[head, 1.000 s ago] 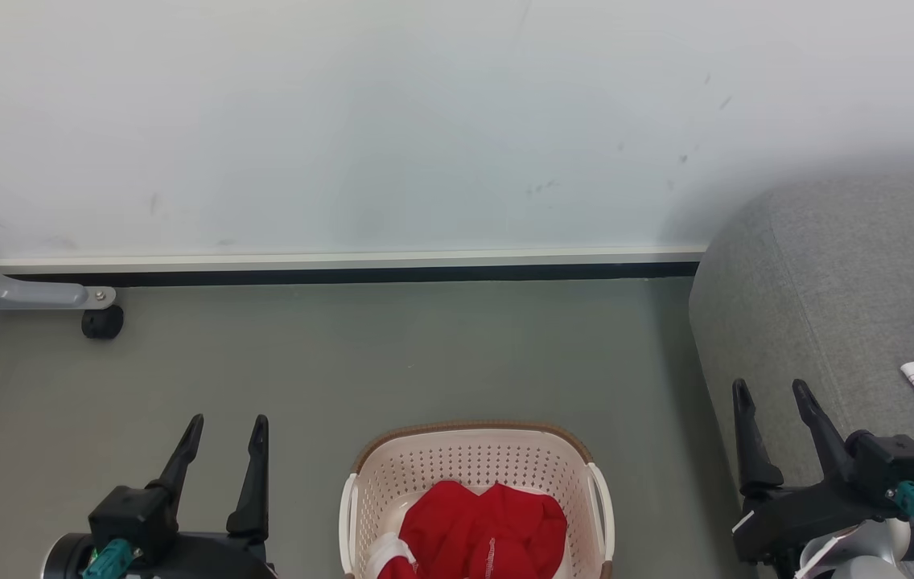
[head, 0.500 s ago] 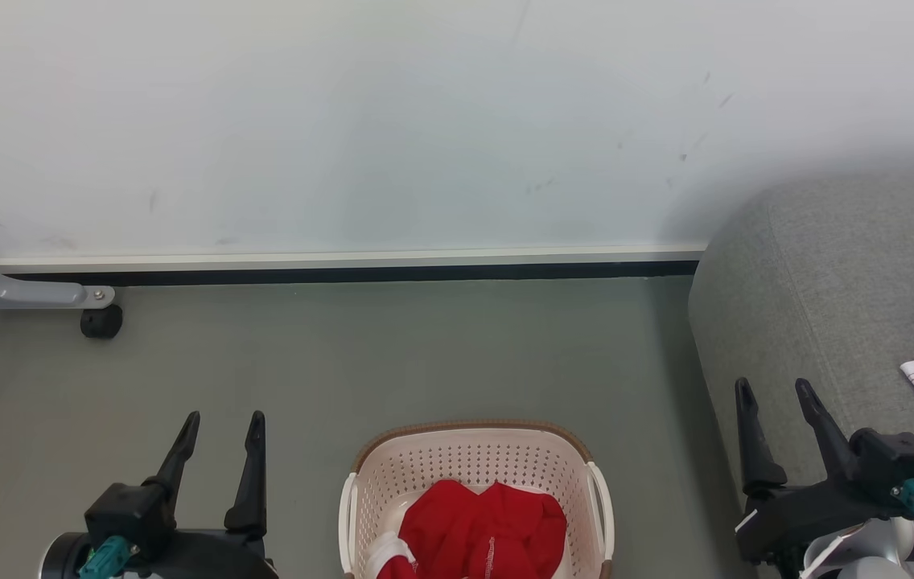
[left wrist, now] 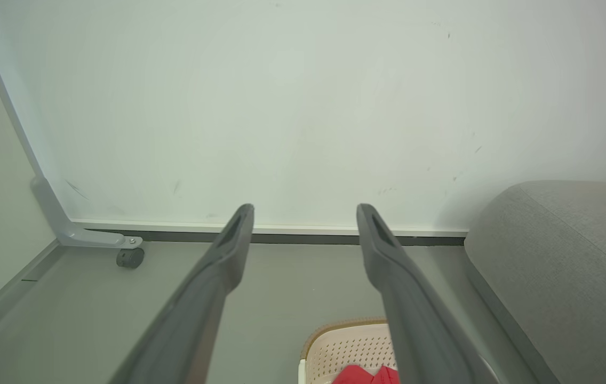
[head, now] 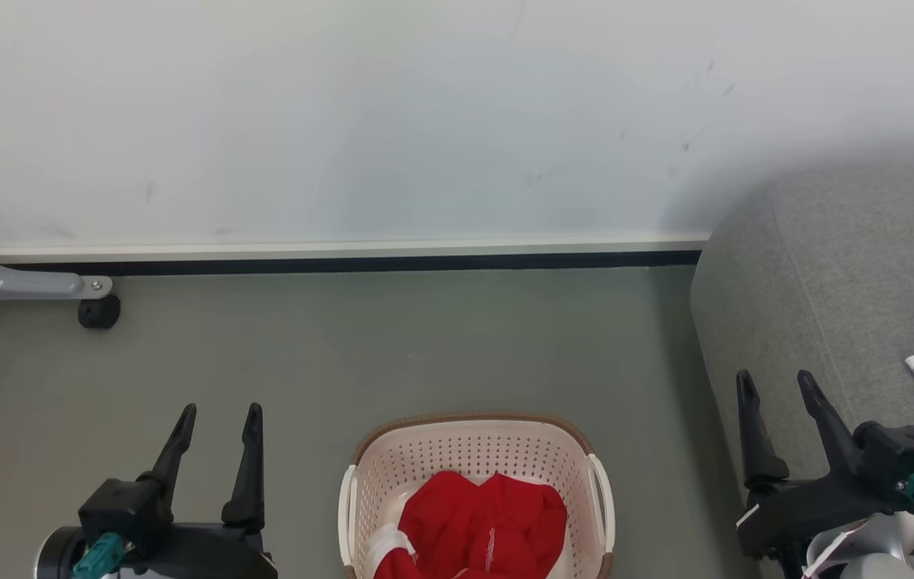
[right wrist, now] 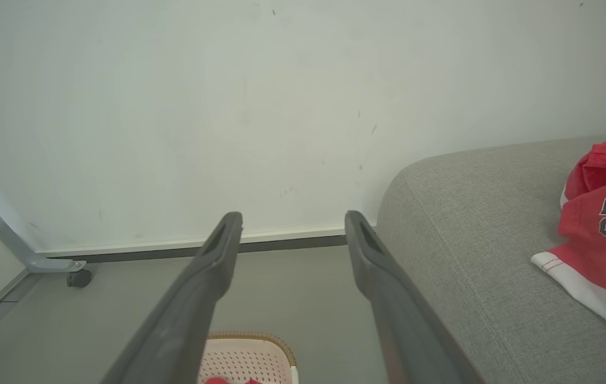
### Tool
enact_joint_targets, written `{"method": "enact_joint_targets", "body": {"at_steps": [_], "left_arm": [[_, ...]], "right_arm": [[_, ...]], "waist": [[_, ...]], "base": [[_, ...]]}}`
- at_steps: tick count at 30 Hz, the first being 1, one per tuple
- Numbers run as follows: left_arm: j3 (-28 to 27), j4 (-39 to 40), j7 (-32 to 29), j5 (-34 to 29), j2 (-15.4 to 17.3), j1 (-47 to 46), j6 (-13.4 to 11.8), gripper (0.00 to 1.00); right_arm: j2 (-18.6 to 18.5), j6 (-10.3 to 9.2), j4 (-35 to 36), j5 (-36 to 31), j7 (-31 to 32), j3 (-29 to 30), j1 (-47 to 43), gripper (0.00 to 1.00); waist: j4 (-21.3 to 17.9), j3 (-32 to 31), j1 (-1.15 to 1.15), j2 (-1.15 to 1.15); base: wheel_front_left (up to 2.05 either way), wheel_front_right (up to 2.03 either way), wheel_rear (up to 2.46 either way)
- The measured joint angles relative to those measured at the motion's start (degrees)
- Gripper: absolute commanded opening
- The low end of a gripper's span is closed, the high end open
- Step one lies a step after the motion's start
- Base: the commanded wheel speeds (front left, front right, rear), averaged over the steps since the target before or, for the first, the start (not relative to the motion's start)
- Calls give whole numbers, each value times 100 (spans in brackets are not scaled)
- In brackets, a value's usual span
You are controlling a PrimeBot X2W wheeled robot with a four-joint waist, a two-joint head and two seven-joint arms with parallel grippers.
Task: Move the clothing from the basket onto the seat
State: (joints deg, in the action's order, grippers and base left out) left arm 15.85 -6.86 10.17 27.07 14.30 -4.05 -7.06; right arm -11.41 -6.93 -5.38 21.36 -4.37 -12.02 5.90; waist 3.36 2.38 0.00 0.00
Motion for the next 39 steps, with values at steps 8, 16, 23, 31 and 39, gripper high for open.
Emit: {"method": "enact_joint_targets", "body": {"at_steps": [8, 16, 23, 31, 39], "left_arm": [[-43, 66, 0, -3, -22, -19, -1, 100], [33, 148, -60, -55, -58, -225, 0, 100], [200, 75, -159, -202, -76, -666, 109, 100], [517, -325, -337, -371, -76, -1201, 313, 100], [918, -907, -515, -676, -99, -1705, 564, 100]], "right_arm": [[0, -13, 261, -74, 86, 9, 30, 100], [2, -15, 673, -245, 191, 16, 261, 100], [49, -21, 998, -380, 313, 10, 622, 100], [156, -21, 1298, -560, 386, -23, 1084, 100], [305, -22, 1468, -726, 431, -73, 1489, 100]], "waist": [[-21, 234, 0, 0], [-83, 645, 0, 0], [-168, 1142, 1, 0], [-311, 1780, 1, 1], [-490, 2412, 1, 1]], "base": [[0, 0, 0], [0, 0, 0], [0, 0, 0], [0, 0, 0], [0, 0, 0]]}}
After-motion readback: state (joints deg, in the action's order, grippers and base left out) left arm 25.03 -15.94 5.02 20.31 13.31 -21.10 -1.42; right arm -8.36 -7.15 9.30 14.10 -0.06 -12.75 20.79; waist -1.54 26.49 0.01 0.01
